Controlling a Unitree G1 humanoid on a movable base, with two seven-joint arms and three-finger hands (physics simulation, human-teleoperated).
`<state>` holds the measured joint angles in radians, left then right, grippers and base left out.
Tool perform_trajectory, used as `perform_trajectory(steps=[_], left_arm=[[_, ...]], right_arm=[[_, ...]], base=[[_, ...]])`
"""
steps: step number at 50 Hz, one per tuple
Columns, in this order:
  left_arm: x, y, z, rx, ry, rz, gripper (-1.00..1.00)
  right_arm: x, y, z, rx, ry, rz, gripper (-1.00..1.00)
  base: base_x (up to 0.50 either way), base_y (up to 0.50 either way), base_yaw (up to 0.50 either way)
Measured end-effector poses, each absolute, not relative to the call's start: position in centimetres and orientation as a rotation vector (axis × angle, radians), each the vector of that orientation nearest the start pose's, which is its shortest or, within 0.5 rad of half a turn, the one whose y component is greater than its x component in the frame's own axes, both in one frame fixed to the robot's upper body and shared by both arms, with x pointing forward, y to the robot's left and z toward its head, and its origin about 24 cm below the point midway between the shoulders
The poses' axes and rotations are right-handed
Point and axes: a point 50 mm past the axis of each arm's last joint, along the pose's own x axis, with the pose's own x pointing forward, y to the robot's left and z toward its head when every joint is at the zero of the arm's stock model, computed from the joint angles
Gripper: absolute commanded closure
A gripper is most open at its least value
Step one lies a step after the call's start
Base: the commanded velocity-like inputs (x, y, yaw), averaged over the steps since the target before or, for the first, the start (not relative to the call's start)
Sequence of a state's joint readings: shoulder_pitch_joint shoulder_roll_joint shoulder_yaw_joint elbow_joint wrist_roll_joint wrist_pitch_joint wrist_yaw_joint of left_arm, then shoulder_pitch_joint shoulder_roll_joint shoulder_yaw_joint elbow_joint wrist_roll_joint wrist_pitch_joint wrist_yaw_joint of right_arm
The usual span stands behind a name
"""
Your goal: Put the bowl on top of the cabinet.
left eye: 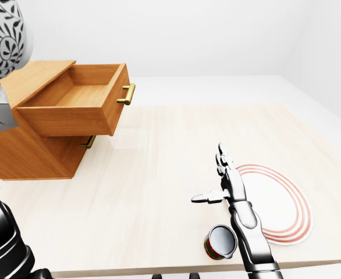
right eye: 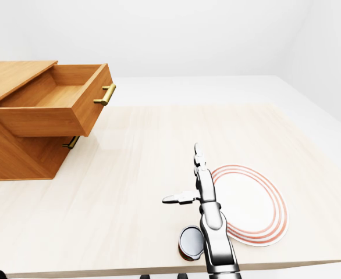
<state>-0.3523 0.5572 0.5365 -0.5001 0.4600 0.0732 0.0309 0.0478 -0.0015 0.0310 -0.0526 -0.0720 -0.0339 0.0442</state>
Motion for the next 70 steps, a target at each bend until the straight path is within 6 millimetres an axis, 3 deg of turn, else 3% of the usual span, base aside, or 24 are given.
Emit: perform_trajectory(steps=[18,35,51,70], left_arm=[[22.4,33.7,29.7,1.001,-0.766,0.889,0.95],[27.6,40.3,27.9,1.025,-0.454,1.145,0.95],[31.6,40.5,25.2,1.134,-0.177,1.051,0.94],[32.6,40.1,25.2,1.182,-0.126,1.022,0.94]], right_arm=[[24.2,-14.2,4.7,-0.073,-0.045,0.064,-1.0],[24.1,-14.1,4.7,-0.075,-0.046,0.07,-1.0],[24.3,-13.8,4.5,-0.08,-0.043,0.078,-1.0],[24.5,-13.6,4.3,-0.086,-0.038,0.084,-1.0]], base=[[0.0,0.0,0.0],[0.0,0.0,0.0],[0.0,0.0,0.0],[0.0,0.0,0.0]])
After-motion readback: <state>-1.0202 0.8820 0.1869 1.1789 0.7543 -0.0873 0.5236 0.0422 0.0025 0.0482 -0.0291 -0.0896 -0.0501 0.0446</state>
